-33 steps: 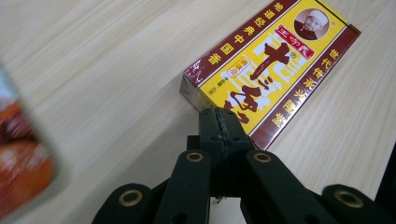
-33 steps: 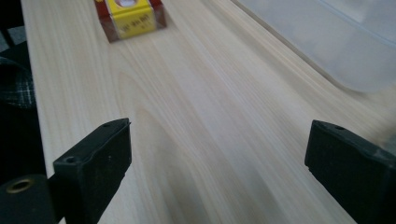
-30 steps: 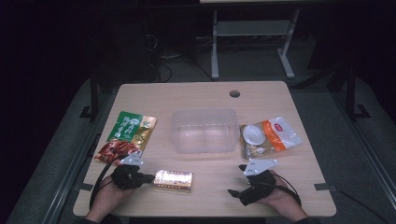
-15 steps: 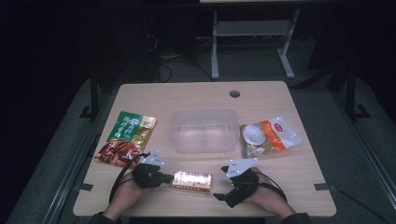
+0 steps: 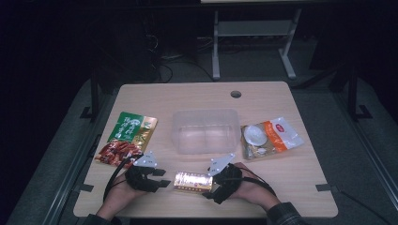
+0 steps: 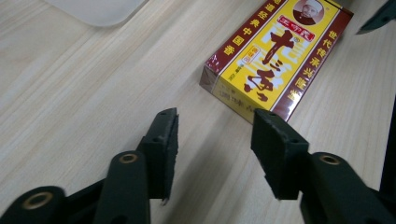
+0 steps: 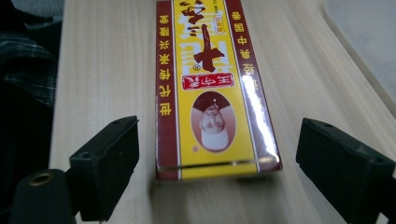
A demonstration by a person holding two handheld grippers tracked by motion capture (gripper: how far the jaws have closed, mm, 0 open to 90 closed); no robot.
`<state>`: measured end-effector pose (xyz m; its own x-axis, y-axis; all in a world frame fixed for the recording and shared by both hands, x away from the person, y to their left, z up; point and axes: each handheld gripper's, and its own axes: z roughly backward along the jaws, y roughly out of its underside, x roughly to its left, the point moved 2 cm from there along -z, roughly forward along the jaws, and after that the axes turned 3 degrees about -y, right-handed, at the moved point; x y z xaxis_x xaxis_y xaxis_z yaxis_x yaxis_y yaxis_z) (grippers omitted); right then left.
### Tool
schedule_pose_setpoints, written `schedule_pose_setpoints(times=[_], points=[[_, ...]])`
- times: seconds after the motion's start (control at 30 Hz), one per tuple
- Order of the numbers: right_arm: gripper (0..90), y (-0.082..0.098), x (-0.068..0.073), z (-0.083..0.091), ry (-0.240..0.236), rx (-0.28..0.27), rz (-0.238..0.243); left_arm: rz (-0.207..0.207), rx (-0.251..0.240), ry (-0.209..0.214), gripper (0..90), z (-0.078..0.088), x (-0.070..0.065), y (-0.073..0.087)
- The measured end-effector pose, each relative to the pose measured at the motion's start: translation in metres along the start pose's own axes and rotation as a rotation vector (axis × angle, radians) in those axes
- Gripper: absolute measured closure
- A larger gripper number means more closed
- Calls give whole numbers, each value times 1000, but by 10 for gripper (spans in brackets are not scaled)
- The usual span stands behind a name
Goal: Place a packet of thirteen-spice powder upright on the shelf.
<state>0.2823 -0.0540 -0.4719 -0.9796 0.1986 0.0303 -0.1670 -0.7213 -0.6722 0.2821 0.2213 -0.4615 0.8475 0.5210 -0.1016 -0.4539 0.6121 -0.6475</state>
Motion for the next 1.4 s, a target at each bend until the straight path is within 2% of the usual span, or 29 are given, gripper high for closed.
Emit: schedule_pose_setpoints(times=[0.03,0.13,0.17,0.37,0.53,0.57,0.73,0.83,0.93,0.97,1.03,1.1,1.17,1.2,1.23,1.33,1.37,1.4], points=[[146,-3,-1,-6,-7,19,12,-29,8,-9,448,2,2,1],[185,-4,-3,-10,-14,21,18,-14,-3,-11,412,2,3,2],[222,-5,-2,-12,-28,27,23,-17,-11,-14,394,2,4,3],[295,-3,-2,-16,-29,44,35,-32,-27,-13,364,1,5,4],[313,-3,0,-15,-35,47,37,-47,-24,-11,342,1,4,4],[316,-3,0,-15,-34,44,40,-52,-44,-9,325,2,3,3],[318,-3,0,-12,-35,39,44,-83,-65,-6,295,5,3,2],[318,-4,-3,-3,-41,-3,28,-110,-81,19,277,8,3,1],[318,-4,-5,5,-39,-22,16,-129,-103,40,253,9,2,-1],[319,-5,-5,8,-32,-25,27,-146,-120,54,240,11,1,-5],[318,-6,-6,15,-32,-43,24,-149,-137,62,220,12,0,-8],[319,-7,-6,21,-38,-61,22,-183,-160,89,196,16,-2,-18],[319,-8,-7,23,-36,-68,24,-190,-165,100,179,17,-2,-21],[319,-8,-6,26,-43,-84,8,-206,-170,108,179,17,-3,-24],[319,-8,-7,30,-52,-98,17,-248,-176,120,169,17,-4,-30],[319,-8,-7,33,-57,-98,31,-264,-171,135,159,15,-4,-36],[319,-9,-6,35,-57,-106,31,-284,-173,145,159,14,-4,-40],[319,-9,-6,38,-64,-115,40,-293,-170,169,158,12,-5,-46]])
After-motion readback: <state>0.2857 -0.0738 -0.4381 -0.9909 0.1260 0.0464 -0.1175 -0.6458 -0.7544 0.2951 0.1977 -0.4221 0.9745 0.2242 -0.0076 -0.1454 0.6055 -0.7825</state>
